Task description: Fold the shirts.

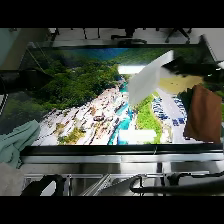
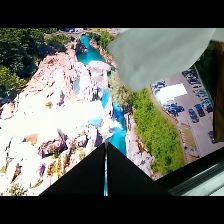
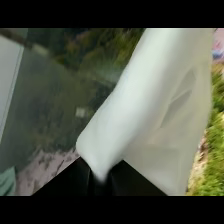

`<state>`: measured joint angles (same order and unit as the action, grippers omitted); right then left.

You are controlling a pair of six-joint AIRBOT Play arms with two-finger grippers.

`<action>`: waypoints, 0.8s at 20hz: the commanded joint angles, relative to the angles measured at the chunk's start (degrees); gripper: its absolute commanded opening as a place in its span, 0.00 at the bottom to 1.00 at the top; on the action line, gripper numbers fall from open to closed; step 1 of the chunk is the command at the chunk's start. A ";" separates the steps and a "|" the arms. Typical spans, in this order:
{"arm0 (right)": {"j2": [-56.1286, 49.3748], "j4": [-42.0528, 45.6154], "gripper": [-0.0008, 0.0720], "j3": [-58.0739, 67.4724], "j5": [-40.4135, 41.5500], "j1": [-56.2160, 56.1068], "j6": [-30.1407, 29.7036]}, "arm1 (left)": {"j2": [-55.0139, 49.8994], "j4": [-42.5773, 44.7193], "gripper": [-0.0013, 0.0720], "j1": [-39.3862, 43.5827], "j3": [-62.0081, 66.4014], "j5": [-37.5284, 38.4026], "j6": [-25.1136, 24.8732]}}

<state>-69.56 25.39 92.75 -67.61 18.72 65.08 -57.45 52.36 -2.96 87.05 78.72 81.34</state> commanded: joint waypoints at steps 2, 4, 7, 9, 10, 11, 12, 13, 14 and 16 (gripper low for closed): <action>2.29 -0.57 0.04 9.60 -5.64 17.70 6.21 | -0.04 0.00 0.04 -0.04 0.02 2.14 -0.04; 3.37 0.15 0.04 9.84 -6.05 24.09 7.93 | -0.07 0.00 0.04 -0.04 0.02 2.21 -0.04; 4.50 11.91 0.04 9.81 -13.51 30.01 12.57 | -0.04 -0.02 0.04 -0.04 0.00 2.40 -0.02; 4.98 21.53 0.04 9.05 -18.69 30.34 18.45 | -0.07 -0.04 0.04 -0.04 0.00 2.40 -0.02; 5.73 25.64 0.04 8.48 -20.61 30.36 21.53 | -0.04 -0.04 0.04 0.13 0.00 2.38 0.00; 6.56 30.25 0.04 8.44 -22.95 30.34 24.55 | 0.13 0.02 0.04 0.57 0.00 2.38 -0.02; 7.45 33.77 0.04 8.44 -24.55 30.34 26.91 | 0.33 0.02 0.04 1.07 0.02 2.36 -0.02; 8.39 37.62 0.04 8.44 -26.29 30.36 28.72 | 0.44 0.07 0.04 1.68 0.02 2.29 -0.04; 9.38 42.56 0.04 8.44 -28.59 30.36 29.59 | 0.44 0.09 0.04 2.58 0.00 2.32 -0.07; 10.69 48.43 0.04 7.32 -32.22 30.34 30.23 | 0.44 0.11 0.04 4.59 0.00 2.27 -0.07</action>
<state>-60.86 61.21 100.97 -93.14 48.73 90.83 -57.12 52.36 -0.43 87.05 81.06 81.32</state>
